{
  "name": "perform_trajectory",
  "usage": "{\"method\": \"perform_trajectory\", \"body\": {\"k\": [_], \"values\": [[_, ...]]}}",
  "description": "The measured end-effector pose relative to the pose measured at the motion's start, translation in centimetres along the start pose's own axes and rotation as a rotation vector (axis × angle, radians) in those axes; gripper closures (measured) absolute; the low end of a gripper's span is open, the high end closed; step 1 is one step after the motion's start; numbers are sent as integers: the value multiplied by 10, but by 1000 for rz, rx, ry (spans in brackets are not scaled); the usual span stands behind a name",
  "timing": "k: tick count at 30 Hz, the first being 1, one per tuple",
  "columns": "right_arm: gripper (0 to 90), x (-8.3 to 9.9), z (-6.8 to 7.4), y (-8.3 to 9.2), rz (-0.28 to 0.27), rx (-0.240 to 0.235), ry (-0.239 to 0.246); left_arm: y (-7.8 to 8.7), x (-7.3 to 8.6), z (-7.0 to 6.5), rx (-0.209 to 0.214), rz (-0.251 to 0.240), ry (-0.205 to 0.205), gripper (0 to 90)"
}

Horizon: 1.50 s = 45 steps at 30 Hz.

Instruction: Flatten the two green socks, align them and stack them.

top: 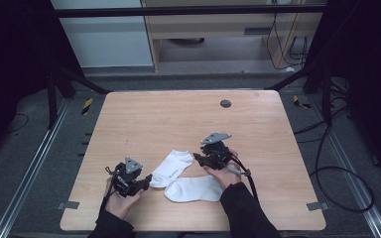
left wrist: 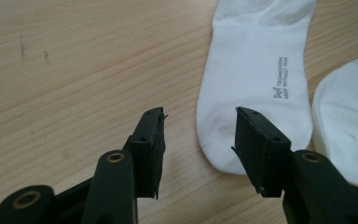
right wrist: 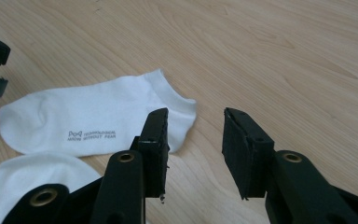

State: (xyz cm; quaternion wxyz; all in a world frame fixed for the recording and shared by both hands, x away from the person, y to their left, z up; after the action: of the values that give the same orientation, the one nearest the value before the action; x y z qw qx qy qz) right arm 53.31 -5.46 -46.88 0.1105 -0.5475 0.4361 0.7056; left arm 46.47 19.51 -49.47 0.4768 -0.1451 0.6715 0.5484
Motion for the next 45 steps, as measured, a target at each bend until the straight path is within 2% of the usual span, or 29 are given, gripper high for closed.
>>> {"method": "perform_trajectory", "body": {"k": [5, 8, 13, 16, 19, 26, 32, 33, 35, 36, 37, 39, 43, 45], "values": [[628, -5, 7, -23, 39, 8, 32, -7, 6, -4, 7, 44, -7, 541], [635, -5, 9, -30, 48, 4, 27, -8, 7, -5, 11, 56, -11, 558], [651, 6, 8, -50, 110, 15, 28, -13, 12, -5, 18, 92, -18, 611], [655, 9, 7, -55, 118, 15, 32, -14, 13, -6, 21, 100, -19, 634], [670, 12, 5, -62, 118, 11, 12, -16, 14, -7, 29, 110, -21, 670], [694, 16, 7, -68, 139, -6, 15, -17, 13, -9, 31, 116, -26, 728], [740, 19, 9, -70, 163, -18, 8, -18, 13, -9, 45, 123, 2, 790], [752, 19, 10, -70, 167, -17, 6, -18, 13, -9, 47, 124, 7, 790], [808, 19, 10, -70, 179, -15, 10, -19, 12, -11, 50, 129, 18, 851], [808, 19, 10, -70, 179, -15, 10, -19, 12, -11, 50, 129, 18, 858], [853, 19, 11, -69, 191, -15, 2, -19, 11, -11, 46, 134, 19, 864], [880, 19, 12, -68, 197, -17, -1, -19, 11, -11, 50, 134, 27, 879], [890, 19, 12, -68, 189, -16, 1, -21, 11, -9, 54, 117, 48, 886], [893, 17, 12, -66, 169, -15, -6, -21, 10, -8, 50, 109, 44, 888]]}}
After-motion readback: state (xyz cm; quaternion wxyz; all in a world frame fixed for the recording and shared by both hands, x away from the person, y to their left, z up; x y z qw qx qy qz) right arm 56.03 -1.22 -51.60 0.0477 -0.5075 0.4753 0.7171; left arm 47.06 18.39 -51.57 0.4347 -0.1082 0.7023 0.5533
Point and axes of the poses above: each handheld gripper's, and its own axes: y roughly backward along the jaws, x roughly out of its underside, z roughly to its left, the point moved 4 cm from there along -y, roughly forward along the jaws, and after that the axes turned 10 degrees about -z, right-handed, at the moved point
